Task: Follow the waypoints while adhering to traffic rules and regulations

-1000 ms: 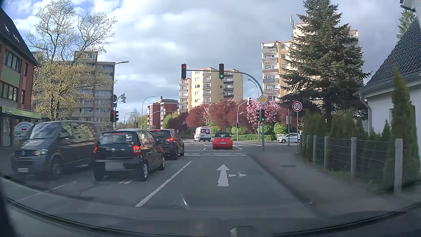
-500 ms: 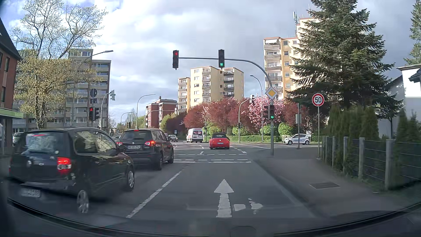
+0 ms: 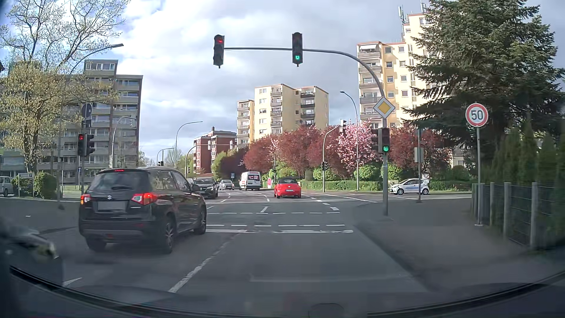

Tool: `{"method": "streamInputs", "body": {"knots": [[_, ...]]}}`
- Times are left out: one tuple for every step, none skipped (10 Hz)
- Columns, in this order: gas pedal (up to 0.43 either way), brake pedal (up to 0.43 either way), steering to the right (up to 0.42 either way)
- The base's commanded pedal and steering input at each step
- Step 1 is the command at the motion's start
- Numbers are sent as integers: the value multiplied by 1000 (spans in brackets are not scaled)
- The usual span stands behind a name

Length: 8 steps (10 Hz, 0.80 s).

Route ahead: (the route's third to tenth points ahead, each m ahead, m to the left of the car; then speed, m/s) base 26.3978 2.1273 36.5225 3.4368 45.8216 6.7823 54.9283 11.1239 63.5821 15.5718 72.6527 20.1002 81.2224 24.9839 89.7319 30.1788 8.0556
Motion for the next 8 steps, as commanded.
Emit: {"method": "streamInputs", "body": {"knots": [[0,0,-2],[0,0,-2],[0,0,-2],[0,0,-2],[0,0,-2],[0,0,-2],[0,0,-3],[0,0,-3]]}}
